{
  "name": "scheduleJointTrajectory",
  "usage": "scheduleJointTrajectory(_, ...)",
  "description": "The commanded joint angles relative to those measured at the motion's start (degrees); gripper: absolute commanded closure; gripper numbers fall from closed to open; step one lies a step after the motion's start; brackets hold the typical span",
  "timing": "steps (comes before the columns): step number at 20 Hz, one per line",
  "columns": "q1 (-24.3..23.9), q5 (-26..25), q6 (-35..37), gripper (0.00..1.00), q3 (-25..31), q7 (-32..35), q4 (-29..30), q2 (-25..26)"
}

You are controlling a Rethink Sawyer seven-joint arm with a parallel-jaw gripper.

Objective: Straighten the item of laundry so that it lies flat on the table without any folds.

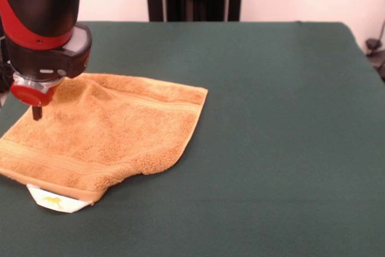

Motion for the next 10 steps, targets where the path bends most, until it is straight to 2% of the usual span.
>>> scheduleJointTrajectory(1, -7.9, -2.4, -7.3, 0.00, 16.3, -26.0, 10.1, -9.0)
scheduleJointTrajectory(5, -8.9, -4.4, -9.3, 0.00, 17.4, -24.9, 10.4, -9.3)
scheduleJointTrajectory(10, -10.3, -5.9, -7.5, 0.00, 19.6, -24.1, 9.2, -9.1)
